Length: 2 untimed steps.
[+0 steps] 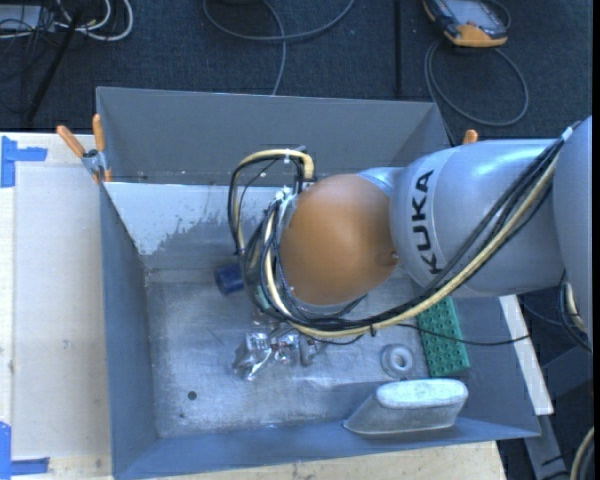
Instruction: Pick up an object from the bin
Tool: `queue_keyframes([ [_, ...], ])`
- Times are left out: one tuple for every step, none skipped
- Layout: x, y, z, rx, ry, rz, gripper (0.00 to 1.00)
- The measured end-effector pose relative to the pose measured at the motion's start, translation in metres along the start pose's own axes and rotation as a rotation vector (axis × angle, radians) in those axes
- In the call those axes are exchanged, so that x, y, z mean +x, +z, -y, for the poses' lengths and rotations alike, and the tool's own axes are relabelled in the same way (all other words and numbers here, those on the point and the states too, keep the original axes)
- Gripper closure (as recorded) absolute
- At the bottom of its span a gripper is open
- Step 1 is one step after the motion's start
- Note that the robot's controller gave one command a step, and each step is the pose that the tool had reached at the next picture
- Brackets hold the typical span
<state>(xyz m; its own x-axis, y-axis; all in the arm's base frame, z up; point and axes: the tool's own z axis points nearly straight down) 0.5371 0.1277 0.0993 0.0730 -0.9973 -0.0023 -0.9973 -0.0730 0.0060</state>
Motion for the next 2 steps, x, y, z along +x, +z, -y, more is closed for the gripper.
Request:
queue_keyframes([
  [0.001,-0.001,0.001,0.002,0.001,0.000,1.00],
  [0.012,-0.113,0.009,0.014,-0.011,0.000,1.00],
])
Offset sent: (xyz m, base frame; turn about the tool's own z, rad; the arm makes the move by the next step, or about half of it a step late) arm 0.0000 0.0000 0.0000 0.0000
